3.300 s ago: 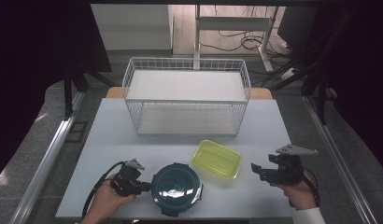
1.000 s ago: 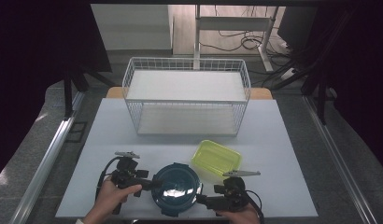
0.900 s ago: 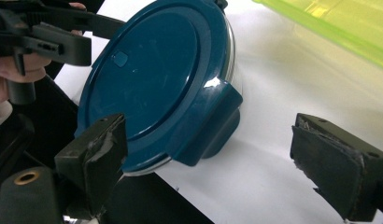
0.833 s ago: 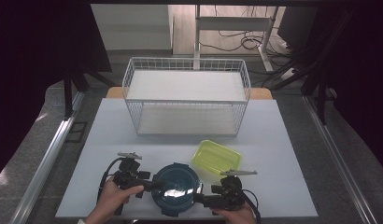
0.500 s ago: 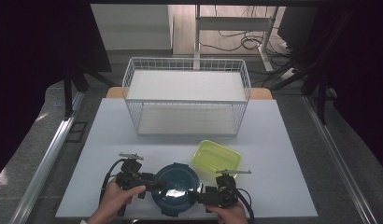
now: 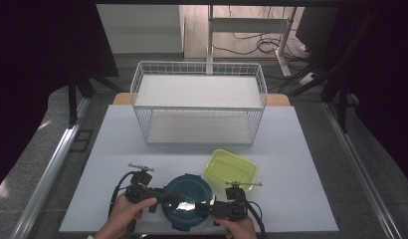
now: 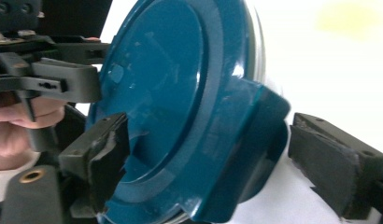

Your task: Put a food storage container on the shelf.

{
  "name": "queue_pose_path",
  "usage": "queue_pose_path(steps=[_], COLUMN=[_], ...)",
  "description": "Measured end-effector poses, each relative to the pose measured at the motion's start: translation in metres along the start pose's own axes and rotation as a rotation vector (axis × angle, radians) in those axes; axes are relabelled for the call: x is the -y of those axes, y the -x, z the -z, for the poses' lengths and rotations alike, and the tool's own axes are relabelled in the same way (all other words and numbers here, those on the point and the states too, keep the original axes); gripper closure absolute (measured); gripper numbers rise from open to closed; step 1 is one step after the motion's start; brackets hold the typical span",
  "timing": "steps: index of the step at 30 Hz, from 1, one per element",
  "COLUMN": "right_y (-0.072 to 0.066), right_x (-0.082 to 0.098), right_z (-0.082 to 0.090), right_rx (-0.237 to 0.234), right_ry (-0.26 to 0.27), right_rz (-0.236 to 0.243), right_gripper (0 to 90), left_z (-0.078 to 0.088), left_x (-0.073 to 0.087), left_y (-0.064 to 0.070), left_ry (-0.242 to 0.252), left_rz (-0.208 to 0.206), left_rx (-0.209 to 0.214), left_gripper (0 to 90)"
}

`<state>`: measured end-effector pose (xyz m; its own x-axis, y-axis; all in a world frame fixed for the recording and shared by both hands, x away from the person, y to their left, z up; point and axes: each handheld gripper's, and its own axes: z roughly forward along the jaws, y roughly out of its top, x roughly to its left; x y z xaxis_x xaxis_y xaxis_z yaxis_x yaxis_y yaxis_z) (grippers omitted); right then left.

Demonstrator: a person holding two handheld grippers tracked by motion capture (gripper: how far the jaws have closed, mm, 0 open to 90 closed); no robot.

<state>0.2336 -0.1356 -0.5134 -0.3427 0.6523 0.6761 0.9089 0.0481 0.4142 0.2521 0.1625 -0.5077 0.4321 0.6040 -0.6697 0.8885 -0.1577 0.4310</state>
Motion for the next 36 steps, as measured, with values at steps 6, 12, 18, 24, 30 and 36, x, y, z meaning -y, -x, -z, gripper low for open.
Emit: queue_pose_path(steps=[6,12,18,24,30,36], right_y=[0.001,-0.001,0.001,0.000,0.000,-0.004], right_x=[0.000,0.000,0.000,-0.001,-0.001,-0.004], right_z=[0.000,0.006,0.007,0.009,0.010,0.011], right_rx=[-0.024,-0.002,-0.009,-0.014,-0.015,-0.008], right_ry=[-0.001,0.030,0.039,0.047,0.060,0.061], right_rz=[-0.048,-0.075,-0.104,-0.142,-0.163,-0.151], right_gripper=[22.9,30.6,32.6,34.1,35.6,36.7], left_z=[-0.002,-0.001,0.001,0.006,0.008,0.012], left_x=[0.000,-0.001,0.000,0.002,0.002,0.002], left_y=[-0.001,-0.003,-0.001,0.003,0.006,0.008], left_ry=[-0.008,0.001,0.009,0.025,0.018,0.028], left_rz=[0.015,0.064,0.067,0.068,0.049,0.048], left_rx=[-0.014,-0.001,0.000,0.001,-0.006,-0.005], left_gripper=[24.6,27.4,29.8,34.8,35.2,35.7])
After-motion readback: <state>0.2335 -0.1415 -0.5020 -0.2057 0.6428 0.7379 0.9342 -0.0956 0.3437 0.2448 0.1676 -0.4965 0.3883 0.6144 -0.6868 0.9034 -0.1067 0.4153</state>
